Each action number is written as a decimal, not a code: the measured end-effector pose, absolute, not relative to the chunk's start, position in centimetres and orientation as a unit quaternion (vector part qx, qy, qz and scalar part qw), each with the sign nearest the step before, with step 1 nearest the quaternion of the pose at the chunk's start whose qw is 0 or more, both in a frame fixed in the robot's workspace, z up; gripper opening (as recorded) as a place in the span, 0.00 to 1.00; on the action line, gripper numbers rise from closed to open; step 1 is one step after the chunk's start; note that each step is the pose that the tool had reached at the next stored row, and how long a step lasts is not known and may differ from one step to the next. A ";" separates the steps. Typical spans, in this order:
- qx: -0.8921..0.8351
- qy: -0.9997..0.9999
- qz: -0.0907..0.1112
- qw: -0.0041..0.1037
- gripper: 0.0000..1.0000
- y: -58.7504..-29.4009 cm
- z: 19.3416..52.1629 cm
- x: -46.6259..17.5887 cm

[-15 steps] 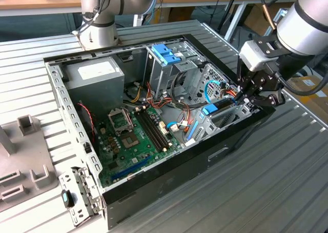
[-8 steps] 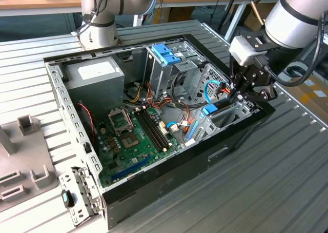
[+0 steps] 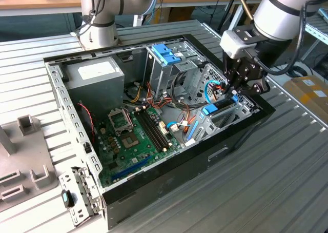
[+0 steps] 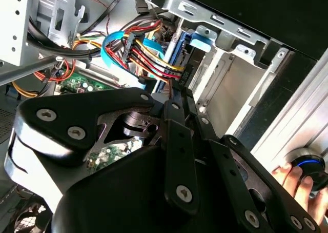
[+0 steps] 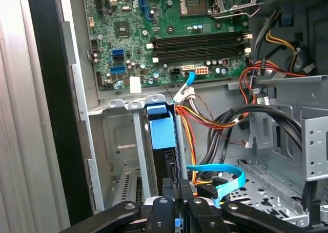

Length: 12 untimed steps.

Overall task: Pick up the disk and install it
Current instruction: 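Insert the first disk wire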

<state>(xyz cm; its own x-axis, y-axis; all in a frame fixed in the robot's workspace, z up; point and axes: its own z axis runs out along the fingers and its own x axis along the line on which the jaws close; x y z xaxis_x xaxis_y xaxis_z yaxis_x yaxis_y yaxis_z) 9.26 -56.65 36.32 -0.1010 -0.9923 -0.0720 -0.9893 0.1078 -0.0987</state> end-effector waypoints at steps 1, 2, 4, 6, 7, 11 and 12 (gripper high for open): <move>-0.668 0.741 -0.016 0.057 0.16 -56.5 36.3 9.3; -0.669 0.741 -0.021 0.052 0.16 -56.2 36.3 9.3; -0.672 0.739 -0.026 0.047 0.16 -55.9 36.3 9.3; -0.674 0.737 -0.029 0.045 0.16 -55.7 36.2 9.3; -0.675 0.736 -0.029 0.044 0.16 -55.7 36.2 9.3; -0.676 0.735 -0.030 0.044 0.16 -55.5 36.2 9.3; -0.676 0.735 -0.030 0.044 0.16 -55.5 36.2 9.3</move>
<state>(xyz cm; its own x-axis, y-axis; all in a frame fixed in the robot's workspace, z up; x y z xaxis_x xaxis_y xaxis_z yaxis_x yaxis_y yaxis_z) 9.27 -55.52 36.21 -0.0812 -0.9964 -0.0252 -0.9911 0.0834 -0.1034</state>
